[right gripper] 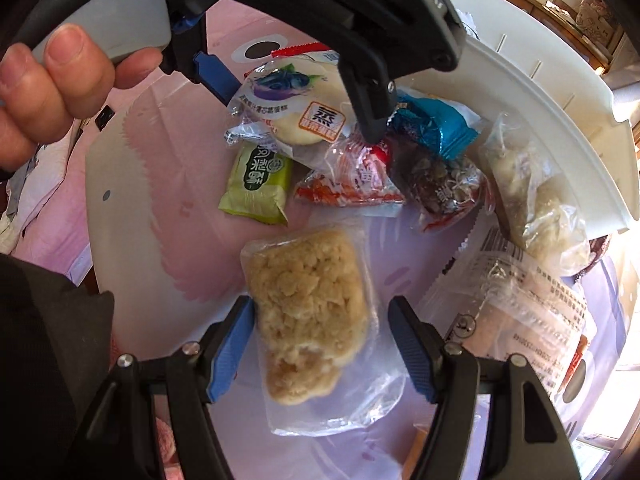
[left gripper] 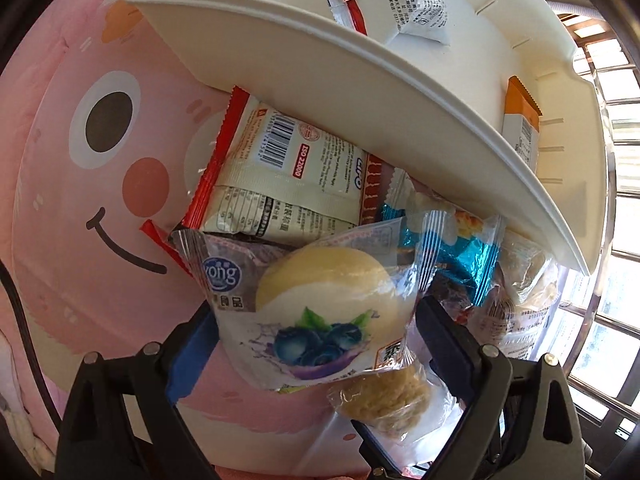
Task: Organize snacks
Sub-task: 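Grasp the blueberry bun with the left tool while the right tool grasps the rice-crisp bag, then carry the blueberry bun and rice-crisp bag into the tray and release them, then withdraw both tools from the tray toward the remaining snacks, then grasp the green pastry with the left tool while the right tool grasps the yellow cake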
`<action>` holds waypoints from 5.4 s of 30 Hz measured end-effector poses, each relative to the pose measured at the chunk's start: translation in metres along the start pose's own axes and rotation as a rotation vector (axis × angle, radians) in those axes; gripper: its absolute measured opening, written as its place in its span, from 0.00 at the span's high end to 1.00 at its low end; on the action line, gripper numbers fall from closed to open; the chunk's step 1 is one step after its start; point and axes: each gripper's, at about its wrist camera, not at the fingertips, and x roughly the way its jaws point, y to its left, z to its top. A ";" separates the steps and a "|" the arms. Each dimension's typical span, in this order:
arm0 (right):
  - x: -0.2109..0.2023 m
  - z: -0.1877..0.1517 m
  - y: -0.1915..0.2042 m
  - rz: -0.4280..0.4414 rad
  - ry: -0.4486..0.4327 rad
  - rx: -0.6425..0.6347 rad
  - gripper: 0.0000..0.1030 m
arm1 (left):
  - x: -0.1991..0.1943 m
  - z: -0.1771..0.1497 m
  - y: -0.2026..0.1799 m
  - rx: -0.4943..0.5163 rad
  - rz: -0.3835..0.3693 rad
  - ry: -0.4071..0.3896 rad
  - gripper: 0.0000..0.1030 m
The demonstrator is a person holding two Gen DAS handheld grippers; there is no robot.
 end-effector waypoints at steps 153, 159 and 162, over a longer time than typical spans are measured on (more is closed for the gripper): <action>-0.060 -0.124 -0.092 -0.133 -0.042 1.189 0.37 | 0.042 -0.043 -0.019 0.551 0.204 -0.026 0.25; -0.054 -0.114 -0.097 -0.164 -0.009 1.144 0.37 | 0.045 -0.042 -0.040 0.576 0.239 -0.050 0.31; -0.050 -0.110 -0.099 -0.168 0.018 1.128 0.37 | 0.045 -0.044 -0.042 0.559 0.235 -0.058 0.34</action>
